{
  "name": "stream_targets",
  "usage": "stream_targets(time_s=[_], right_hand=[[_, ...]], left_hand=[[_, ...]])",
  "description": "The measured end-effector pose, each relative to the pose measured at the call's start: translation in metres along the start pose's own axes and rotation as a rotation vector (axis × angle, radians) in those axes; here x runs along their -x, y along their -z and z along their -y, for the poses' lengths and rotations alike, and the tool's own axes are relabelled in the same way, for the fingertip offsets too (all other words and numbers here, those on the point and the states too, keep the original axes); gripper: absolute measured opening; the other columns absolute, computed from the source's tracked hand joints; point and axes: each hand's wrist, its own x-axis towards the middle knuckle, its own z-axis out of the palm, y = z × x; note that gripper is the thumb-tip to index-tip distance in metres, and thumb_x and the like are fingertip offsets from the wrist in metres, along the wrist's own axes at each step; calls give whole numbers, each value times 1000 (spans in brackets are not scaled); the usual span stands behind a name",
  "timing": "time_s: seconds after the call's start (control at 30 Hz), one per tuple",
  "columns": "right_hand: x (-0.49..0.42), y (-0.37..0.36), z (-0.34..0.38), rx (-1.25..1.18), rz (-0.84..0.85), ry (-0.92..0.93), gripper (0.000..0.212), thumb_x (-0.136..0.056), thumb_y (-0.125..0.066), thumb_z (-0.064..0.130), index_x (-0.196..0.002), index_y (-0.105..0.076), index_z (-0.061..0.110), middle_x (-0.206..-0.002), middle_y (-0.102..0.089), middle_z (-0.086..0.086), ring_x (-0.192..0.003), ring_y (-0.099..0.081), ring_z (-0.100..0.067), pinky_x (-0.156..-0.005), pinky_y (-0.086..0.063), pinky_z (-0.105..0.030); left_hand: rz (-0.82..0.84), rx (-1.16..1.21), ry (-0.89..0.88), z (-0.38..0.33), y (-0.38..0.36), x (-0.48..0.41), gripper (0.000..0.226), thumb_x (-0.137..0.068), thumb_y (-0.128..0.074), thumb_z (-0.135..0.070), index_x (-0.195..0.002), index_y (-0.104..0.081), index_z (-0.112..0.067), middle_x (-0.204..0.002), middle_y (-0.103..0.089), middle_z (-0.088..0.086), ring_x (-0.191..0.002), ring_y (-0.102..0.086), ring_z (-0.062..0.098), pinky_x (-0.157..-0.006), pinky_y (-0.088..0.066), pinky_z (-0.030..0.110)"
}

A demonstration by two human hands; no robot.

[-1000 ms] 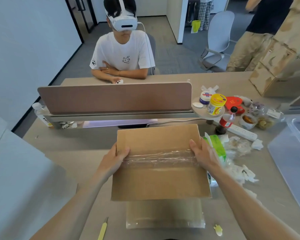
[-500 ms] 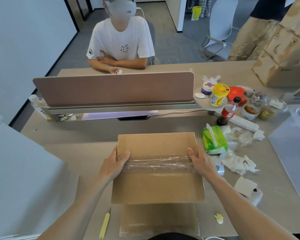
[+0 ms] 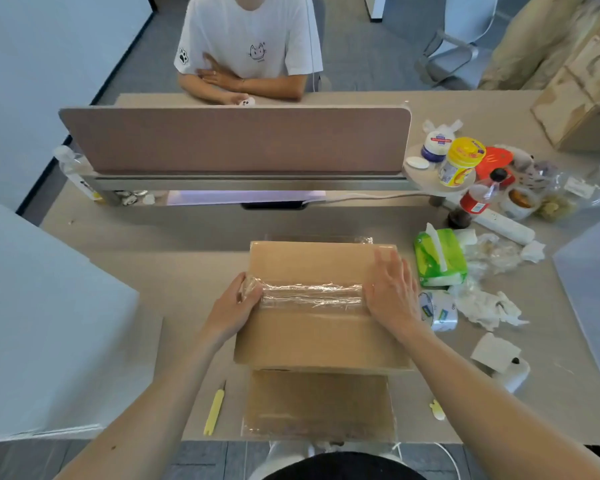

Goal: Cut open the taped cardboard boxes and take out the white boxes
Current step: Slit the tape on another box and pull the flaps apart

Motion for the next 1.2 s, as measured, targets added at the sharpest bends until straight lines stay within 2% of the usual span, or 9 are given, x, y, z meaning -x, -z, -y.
stream_targets(time_s=[0.1, 0.2, 0.33, 0.47, 0.53, 0.63, 0.73, 1.07, 1.2], right_hand=[[0, -7, 32, 24, 61, 172, 63, -98, -46, 31, -155, -19, 27, -163, -10, -8, -151, -6, -32, -121, -10, -48], [4, -20, 67, -9, 165, 331, 60, -99, -46, 35, -154, -22, 29, -164, -9, -4, -151, -4, -30, -121, -5, -47], [12, -45, 97, 41, 286, 432, 60, -98, -43, 47, -153, -23, 33, -165, -5, 0, -152, -2, -27, -122, -1, -48], [17, -59, 98, 93, 260, 445, 60, -100, -36, 51, -155, -19, 34, -166, -1, 2, -152, 3, -24, -121, 4, -48], [17, -59, 95, 104, 260, 458, 60, -100, -35, 52, -155, -18, 35, -166, -1, 3, -152, 4, -23, -121, 4, -47], [20, -59, 93, 121, 255, 469, 60, -100, -35, 53, -155, -17, 35, -166, -1, 2, -152, 3, -24, -121, 3, -47], [26, -60, 90, 105, 250, 473, 60, -100, -36, 53, -155, -18, 35, -166, -3, 2, -152, 2, -24, -121, 3, -47], [36, -58, 87, 24, 235, 444, 58, -98, -45, 51, -151, -28, 37, -165, -10, 4, -152, -1, -21, -121, 4, -43], [34, -50, 96, -201, 169, 367, 41, -93, -61, 35, -131, -59, 21, -145, -45, -3, -138, -36, -24, -114, -22, -40]], left_hand=[[-101, 132, 74, 22, 9, 8, 57, -93, -45, -67, -138, -48, -33, -124, -63, -2, -107, -64, 22, -87, -57, 43], [-220, 115, 167, 50, 19, 26, 35, -99, -52, -49, -111, -62, -17, -98, -69, 6, -79, -68, 23, -67, -59, 38], [-182, -130, 275, 105, 28, 41, 21, -91, -66, -40, -86, -66, -20, -81, -67, 0, -79, -67, 22, -75, -55, 34], [28, -362, 337, 152, 19, 49, 50, -82, -70, -47, -76, -63, 2, -80, -60, 20, -84, -64, 34, -70, -46, 41], [90, -395, 369, 173, 13, 52, 56, -67, -66, -65, -62, -55, -10, -70, -54, 11, -74, -61, 29, -64, -42, 37], [117, -438, 400, 185, 3, 55, 36, -70, -73, -59, -68, -55, -27, -78, -57, -10, -85, -61, 14, -70, -41, 26], [77, -458, 383, 184, -5, 60, 44, -75, -77, -47, -57, -43, -24, -61, -47, -8, -65, -52, 15, -61, -38, 28], [-87, -331, 371, 174, -2, 58, 40, -83, -71, -31, -54, -46, -20, -58, -51, -1, -56, -49, 17, -52, -32, 27], [-248, -13, 218, 132, 14, 49, 15, -84, -78, -25, -74, -72, -15, -71, -66, -2, -69, -60, 16, -57, -40, 19]])
